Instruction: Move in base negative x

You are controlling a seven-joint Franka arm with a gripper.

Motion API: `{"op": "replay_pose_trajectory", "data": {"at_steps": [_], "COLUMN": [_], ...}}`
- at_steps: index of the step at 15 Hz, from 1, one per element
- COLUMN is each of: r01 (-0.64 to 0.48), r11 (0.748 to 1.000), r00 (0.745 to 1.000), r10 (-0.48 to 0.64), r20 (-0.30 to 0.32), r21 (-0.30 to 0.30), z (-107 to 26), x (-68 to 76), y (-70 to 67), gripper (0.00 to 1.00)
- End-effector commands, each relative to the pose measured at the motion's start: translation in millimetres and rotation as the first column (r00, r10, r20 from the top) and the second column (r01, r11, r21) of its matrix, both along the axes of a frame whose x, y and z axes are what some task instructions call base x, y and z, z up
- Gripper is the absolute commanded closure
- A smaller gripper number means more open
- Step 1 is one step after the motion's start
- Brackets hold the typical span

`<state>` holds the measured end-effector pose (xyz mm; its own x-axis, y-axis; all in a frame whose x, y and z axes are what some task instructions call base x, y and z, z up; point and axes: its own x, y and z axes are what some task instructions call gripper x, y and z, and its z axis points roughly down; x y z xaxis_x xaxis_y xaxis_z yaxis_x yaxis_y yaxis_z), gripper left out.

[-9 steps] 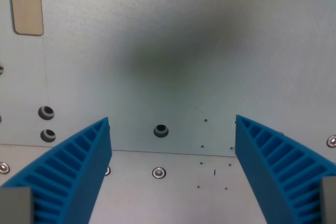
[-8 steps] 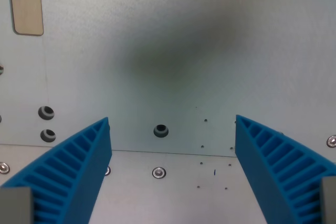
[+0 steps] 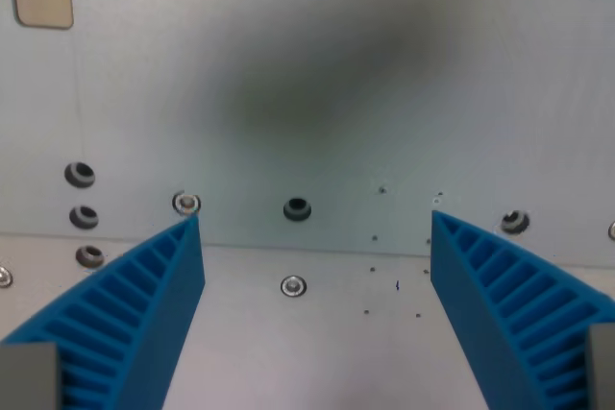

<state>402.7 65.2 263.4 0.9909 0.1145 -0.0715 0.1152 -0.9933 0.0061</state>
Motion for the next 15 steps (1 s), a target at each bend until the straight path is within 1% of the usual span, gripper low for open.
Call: {"op": "replay_pose_trajectory", "data": {"at_steps": [1, 15], "r01": [0.006, 0.006], "r11": [1.000, 1.000], "r00": [0.998, 0.998], "r10": [-0.006, -0.006], "r20": [0.058, 0.058], "r21": [0.009, 0.009], "z": [6.8, -5.8], "x": [-30.6, -102.3], "y": [1.9, 11.3], "gripper": [0.00, 0.00]}}
